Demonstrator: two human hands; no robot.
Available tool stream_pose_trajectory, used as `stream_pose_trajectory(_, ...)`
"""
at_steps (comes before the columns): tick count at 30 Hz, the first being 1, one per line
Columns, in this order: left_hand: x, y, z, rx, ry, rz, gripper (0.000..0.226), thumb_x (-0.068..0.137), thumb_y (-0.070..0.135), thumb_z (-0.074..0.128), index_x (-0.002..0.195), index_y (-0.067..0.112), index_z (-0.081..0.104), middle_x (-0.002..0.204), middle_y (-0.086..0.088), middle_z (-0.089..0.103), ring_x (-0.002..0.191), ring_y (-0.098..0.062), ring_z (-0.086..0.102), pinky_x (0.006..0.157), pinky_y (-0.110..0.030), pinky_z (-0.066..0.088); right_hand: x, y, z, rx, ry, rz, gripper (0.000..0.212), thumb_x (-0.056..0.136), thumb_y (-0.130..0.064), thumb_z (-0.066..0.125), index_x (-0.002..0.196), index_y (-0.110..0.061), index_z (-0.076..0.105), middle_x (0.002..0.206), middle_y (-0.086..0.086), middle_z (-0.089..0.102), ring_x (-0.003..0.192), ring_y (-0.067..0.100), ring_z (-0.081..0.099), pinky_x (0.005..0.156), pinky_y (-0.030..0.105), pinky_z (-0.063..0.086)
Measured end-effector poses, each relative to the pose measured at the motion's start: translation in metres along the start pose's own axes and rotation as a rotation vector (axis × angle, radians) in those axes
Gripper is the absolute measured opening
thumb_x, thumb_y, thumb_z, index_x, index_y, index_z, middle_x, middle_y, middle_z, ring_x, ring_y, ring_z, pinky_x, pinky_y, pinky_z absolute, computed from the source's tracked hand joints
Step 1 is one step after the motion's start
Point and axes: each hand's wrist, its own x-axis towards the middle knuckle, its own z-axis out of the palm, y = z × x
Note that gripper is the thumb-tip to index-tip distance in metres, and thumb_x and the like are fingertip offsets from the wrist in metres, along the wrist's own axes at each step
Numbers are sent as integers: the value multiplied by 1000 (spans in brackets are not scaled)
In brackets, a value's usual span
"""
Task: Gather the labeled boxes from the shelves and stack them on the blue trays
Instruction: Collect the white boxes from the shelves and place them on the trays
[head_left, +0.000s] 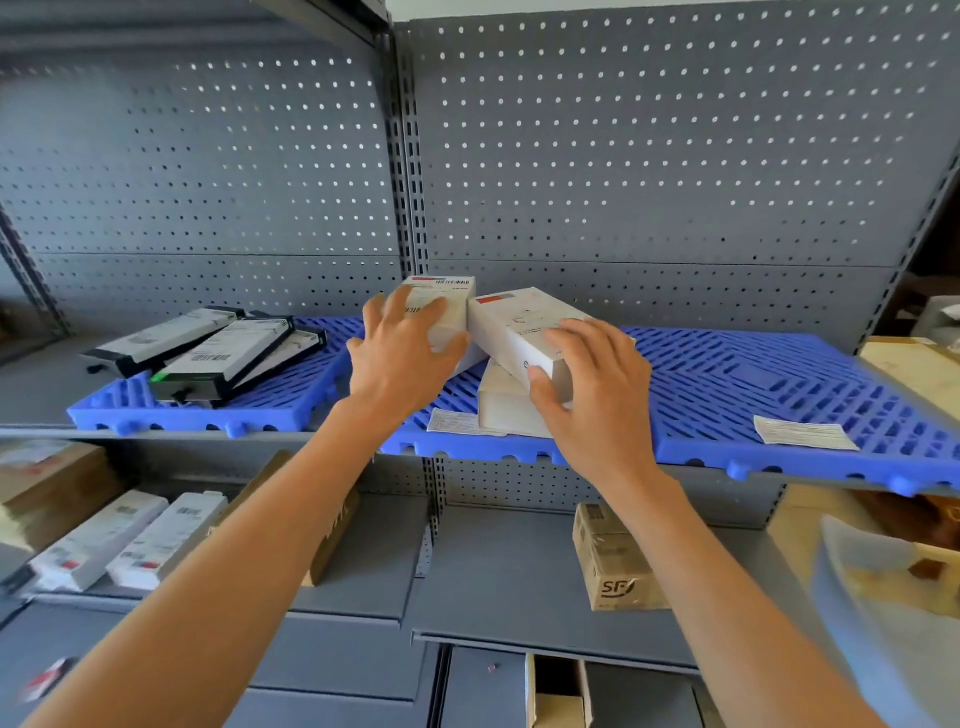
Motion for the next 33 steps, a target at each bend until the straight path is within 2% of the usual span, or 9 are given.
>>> stream_pose_trajectory(7, -9, -3, 6, 57, 85, 44, 67, 92, 63, 51, 148, 27, 43, 155, -2, 36, 146, -28, 20, 104, -63, 36, -6, -7, 1, -66, -4, 0, 48, 99, -40, 51, 142, -18, 48, 160, 9, 33, 150, 31, 23, 112, 59, 30)
stream_pose_trajectory(11, -23, -5, 1, 57, 130, 104, 59, 94, 52, 56, 146, 26, 45, 154, -2, 37, 146, -29, 22, 110, -64, 29, -15, -18, -2, -147, -39, 5, 50, 101, -39, 48, 146, -19, 44, 164, 11, 22, 153, 32, 16, 115, 64, 21)
stream_pose_trajectory(14, -39, -10, -7, 20, 183, 183, 56, 94, 45, 58, 145, 24, 48, 155, -4, 37, 147, -30, 23, 111, -62, 30, -24, -28, -6, -171, -76, 46, 53, 100, -40, 49, 149, -22, 39, 165, 10, 18, 153, 32, 14, 116, 66, 21)
stream_pose_trajectory(18, -68, -22, -17, -57, 201, 262, 49, 94, 41, 60, 139, 22, 54, 149, -2, 46, 142, -30, 33, 104, -57, 39, -42, -43, -13, -190, -103, 81, 63, 96, -34, 58, 152, -19, 32, 164, 13, 21, 152, 34, 17, 114, 62, 28)
stream_pose_trajectory(22, -112, -40, -24, -105, 133, 289, 46, 93, 40, 63, 136, 23, 58, 145, 0, 51, 140, -27, 38, 101, -53, 41, -65, -67, -18, -173, -155, 89, 66, 97, -30, 59, 154, -17, 30, 164, 10, 22, 151, 32, 20, 113, 56, 33)
stream_pose_trajectory(28, -170, -87, -41, -91, -18, 259, 48, 94, 45, 60, 139, 27, 56, 144, 3, 53, 138, -22, 41, 104, -51, 41, -102, -125, -15, -134, -264, 97, 45, 98, -30, 59, 139, -12, 53, 147, 10, 51, 136, 32, 45, 106, 51, 44)
stream_pose_trajectory(33, -205, -144, -63, 1, -188, 178, 50, 97, 49, 51, 144, 30, 49, 150, 6, 46, 142, -21, 33, 111, -47, 33, -125, -181, -1, -82, -428, 119, 39, 101, -33, 53, 135, -15, 59, 144, 3, 55, 136, 24, 44, 107, 47, 43)
